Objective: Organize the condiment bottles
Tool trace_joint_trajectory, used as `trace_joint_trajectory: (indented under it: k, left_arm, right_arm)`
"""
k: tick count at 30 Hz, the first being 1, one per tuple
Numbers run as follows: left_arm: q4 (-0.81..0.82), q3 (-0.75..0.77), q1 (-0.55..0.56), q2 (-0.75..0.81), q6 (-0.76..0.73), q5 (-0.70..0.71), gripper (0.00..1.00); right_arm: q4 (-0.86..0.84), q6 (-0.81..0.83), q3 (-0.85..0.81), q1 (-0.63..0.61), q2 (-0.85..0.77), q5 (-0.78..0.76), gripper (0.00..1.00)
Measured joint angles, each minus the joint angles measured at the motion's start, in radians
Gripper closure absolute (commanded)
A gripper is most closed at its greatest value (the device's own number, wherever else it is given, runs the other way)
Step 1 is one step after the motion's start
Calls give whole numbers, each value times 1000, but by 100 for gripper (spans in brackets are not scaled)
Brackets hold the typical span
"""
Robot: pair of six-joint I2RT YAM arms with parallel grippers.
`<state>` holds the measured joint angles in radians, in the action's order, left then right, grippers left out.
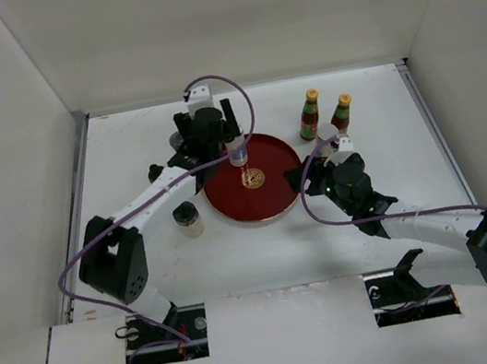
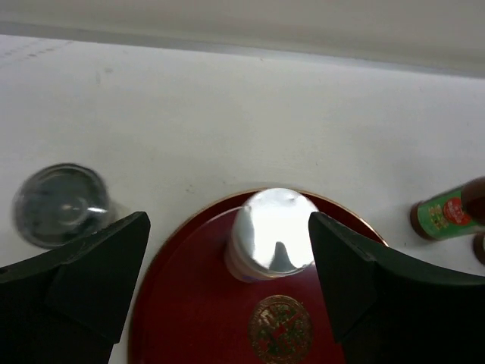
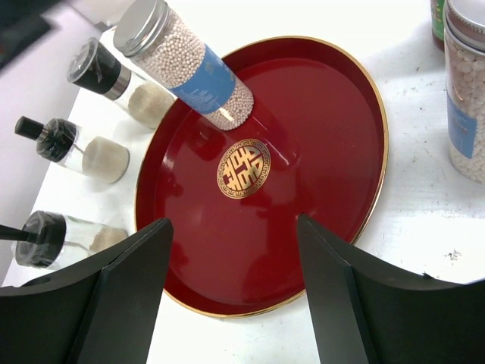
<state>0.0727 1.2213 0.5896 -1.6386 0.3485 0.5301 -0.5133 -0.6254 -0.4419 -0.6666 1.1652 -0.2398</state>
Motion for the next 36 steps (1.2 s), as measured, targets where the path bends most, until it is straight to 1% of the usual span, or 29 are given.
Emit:
trace_joint_trajectory:
  k: [4, 7, 10, 14, 17, 20, 22, 27, 30, 32, 34, 36]
  left_arm:
    - [5, -64, -83, 119, 22, 42, 16]
    - [-4, -79, -150, 138, 44, 55, 16]
    - [-19, -83, -183, 117, 56, 55, 16]
    - [-32, -84, -198, 70, 60, 45, 16]
    - [-39, -83, -208, 17, 60, 30, 16]
    - [-50, -76, -224, -39, 60, 10, 17]
    - [-55, -68, -233, -74, 60, 2, 20]
    - [-54, -47, -243, -113, 57, -10, 35]
    - [-53, -37, -243, -113, 47, -11, 50]
    - [-53, -36, -240, -113, 39, -10, 57]
    - [-53, -36, -232, -113, 31, -6, 59]
    - [-56, -37, -220, -106, 19, 5, 59]
  right_arm:
    - [0, 0, 0, 0, 10, 0, 27]
    - [-2, 0, 0, 0, 23, 0, 27]
    - [-1, 0, 0, 0, 35, 1, 25]
    - [-3, 1, 0, 0, 39, 1, 22]
    - [-3, 1, 0, 0, 41, 2, 18]
    - [-3, 4, 0, 0, 41, 2, 18]
    - [-3, 4, 0, 0, 41, 2, 18]
    - [-3, 6, 0, -2, 42, 3, 18]
    - [-4, 8, 0, -2, 44, 5, 18]
    - [-3, 8, 0, -3, 48, 8, 18]
    - [-4, 9, 0, -3, 50, 9, 18]
    - [-4, 8, 0, -3, 52, 10, 18]
